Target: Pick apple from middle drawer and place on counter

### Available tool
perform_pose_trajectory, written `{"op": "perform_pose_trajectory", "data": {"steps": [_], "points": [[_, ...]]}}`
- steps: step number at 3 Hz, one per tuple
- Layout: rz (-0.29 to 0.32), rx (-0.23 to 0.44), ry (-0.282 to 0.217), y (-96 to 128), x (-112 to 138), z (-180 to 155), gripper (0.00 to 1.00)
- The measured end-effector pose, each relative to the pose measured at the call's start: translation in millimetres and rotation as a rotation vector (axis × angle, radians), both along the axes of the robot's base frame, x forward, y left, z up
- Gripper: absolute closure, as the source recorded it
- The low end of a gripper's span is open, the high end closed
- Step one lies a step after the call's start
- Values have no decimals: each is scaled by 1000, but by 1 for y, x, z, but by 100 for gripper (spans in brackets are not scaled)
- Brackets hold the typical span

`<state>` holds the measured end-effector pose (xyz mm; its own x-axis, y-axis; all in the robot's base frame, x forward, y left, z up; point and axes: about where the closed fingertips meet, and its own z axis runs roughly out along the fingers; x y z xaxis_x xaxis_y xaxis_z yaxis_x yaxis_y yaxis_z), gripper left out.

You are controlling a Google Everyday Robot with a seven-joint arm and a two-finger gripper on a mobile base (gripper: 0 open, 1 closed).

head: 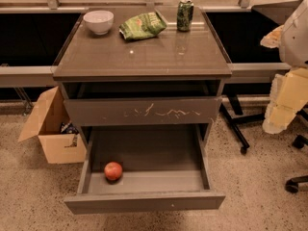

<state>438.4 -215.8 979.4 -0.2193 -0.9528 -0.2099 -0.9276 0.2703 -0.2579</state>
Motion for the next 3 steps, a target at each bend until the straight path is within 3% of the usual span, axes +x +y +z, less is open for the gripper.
{"op": "perform_pose_trajectory", "data": {"steps": [1, 2, 3], "points": [[0, 0, 0, 0, 0, 0, 0], [49, 48, -5, 14, 9, -18, 0], [145, 149, -19, 45, 22, -48, 0]]}}
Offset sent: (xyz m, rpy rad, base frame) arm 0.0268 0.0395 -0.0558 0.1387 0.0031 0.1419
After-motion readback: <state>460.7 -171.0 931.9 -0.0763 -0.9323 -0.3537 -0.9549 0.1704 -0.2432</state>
